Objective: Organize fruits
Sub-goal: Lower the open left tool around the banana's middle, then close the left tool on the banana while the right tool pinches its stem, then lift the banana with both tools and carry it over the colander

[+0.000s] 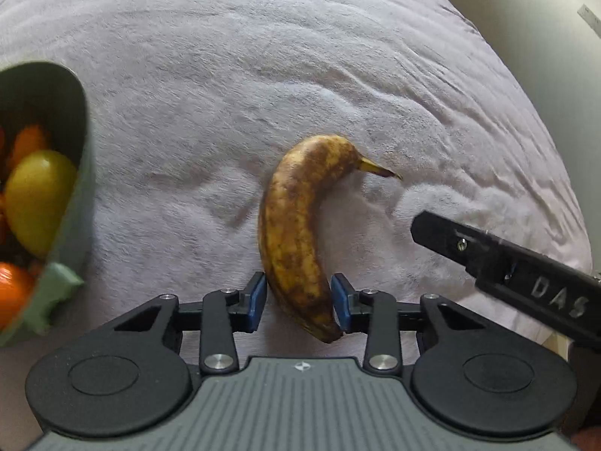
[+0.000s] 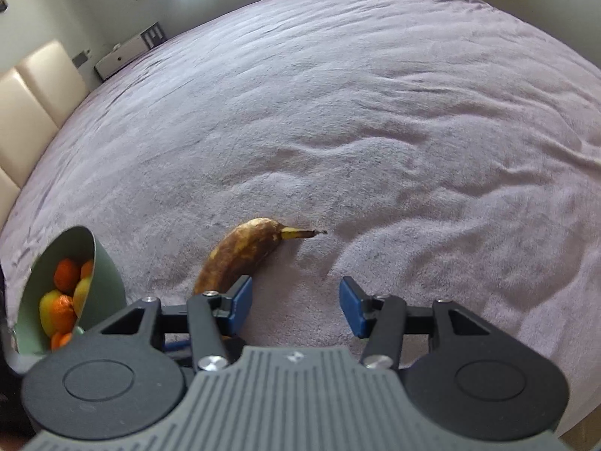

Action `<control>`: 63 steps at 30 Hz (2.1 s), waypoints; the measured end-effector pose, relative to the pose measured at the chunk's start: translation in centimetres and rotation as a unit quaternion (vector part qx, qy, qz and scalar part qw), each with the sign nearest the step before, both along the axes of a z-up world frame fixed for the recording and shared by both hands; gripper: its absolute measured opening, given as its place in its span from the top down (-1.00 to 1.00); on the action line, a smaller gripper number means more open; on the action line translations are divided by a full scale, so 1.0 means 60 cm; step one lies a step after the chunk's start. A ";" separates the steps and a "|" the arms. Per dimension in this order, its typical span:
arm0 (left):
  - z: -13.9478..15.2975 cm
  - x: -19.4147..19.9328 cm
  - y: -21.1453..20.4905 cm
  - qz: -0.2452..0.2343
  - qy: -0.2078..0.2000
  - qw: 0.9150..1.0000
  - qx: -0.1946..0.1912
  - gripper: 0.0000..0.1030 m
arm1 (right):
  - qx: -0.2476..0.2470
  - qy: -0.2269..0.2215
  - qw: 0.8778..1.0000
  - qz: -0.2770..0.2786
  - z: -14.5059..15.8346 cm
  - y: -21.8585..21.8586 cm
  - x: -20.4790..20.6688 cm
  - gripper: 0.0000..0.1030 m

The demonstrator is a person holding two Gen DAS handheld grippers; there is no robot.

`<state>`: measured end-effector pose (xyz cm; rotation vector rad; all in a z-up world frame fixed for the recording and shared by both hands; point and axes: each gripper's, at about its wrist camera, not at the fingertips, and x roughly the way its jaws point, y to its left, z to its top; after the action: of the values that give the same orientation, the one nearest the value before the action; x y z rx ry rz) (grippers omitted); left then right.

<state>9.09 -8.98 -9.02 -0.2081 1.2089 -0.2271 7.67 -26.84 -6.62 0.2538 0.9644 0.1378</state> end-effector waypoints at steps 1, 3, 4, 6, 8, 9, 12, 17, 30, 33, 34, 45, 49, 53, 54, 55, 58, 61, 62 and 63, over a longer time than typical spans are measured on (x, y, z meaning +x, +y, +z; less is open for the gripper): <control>0.004 0.001 0.009 -0.002 0.002 1.000 0.005 0.25 | -0.009 0.000 1.000 0.011 -0.001 0.004 0.000 0.03; 0.011 0.002 0.026 -0.004 0.006 1.000 0.015 0.31 | -0.031 -0.002 0.999 0.038 -0.004 0.018 -0.001 0.03; 0.013 0.002 0.033 -0.004 0.008 1.000 0.021 0.32 | -0.046 -0.004 0.997 0.054 -0.005 0.026 -0.001 0.03; 0.014 0.002 0.041 -0.010 0.009 1.000 0.023 0.34 | -0.076 -0.010 0.993 0.090 -0.008 0.045 -0.002 0.03; 0.011 0.001 0.044 -0.013 0.009 1.000 0.027 0.34 | -0.105 -0.018 0.986 0.129 -0.012 0.065 -0.004 0.04; 0.008 0.000 0.043 -0.016 0.008 0.999 0.029 0.34 | -0.119 -0.024 0.982 0.147 -0.014 0.075 -0.005 0.04; 0.000 -0.003 0.036 -0.022 0.008 0.999 0.043 0.34 | -0.169 -0.047 0.965 0.196 -0.020 0.101 -0.011 0.11; -0.005 -0.008 0.043 -0.014 0.008 0.999 0.036 0.33 | -0.250 -0.086 0.931 0.251 -0.039 0.122 -0.013 0.13; -0.020 -0.001 0.049 0.003 0.023 1.000 0.021 0.27 | -0.320 -0.113 0.892 0.300 -0.082 0.140 0.021 0.48; -0.023 0.000 0.048 0.002 0.024 0.999 0.020 0.27 | -0.323 -0.111 0.887 0.309 -0.091 0.147 0.021 0.57; -0.024 0.001 0.048 0.001 0.025 0.999 0.021 0.27 | -0.326 -0.109 0.886 0.313 -0.095 0.150 0.022 0.60; -0.030 0.001 0.046 -0.004 0.024 0.999 0.021 0.26 | -0.316 -0.094 0.895 0.300 -0.110 0.151 0.034 0.71; -0.030 0.001 0.046 -0.003 0.024 1.000 0.020 0.26 | -0.296 -0.082 0.909 0.283 -0.104 0.147 0.039 0.74; -0.028 -0.001 0.048 0.000 0.022 1.000 0.015 0.29 | -0.305 -0.084 0.906 0.281 -0.097 0.150 0.035 0.79; -0.028 -0.001 0.049 0.000 0.021 1.000 0.015 0.29 | -0.309 -0.084 0.905 0.282 -0.095 0.152 0.034 0.81; -0.027 -0.002 0.049 0.001 0.020 1.000 0.014 0.29 | -0.310 -0.083 0.904 0.281 -0.091 0.152 0.033 0.81; -0.018 -0.005 0.047 -0.002 0.010 1.000 0.016 0.30 | -0.304 -0.081 0.910 0.271 -0.077 0.148 0.034 0.82; -0.004 -0.009 0.045 -0.006 -0.004 1.000 0.015 0.30 | -0.295 -0.080 0.917 0.257 -0.063 0.141 0.034 0.82; -0.001 -0.011 0.045 -0.009 -0.007 1.000 0.015 0.30 | -0.294 -0.080 0.918 0.254 -0.059 0.139 0.033 0.83; 0.003 -0.012 0.044 -0.010 -0.010 1.000 0.015 0.30 | -0.292 -0.081 0.919 0.251 -0.056 0.138 0.032 0.83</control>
<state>8.37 -6.35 -8.85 -0.1676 1.1943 -0.2289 9.59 -18.57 -9.96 -0.5562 0.8473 0.3256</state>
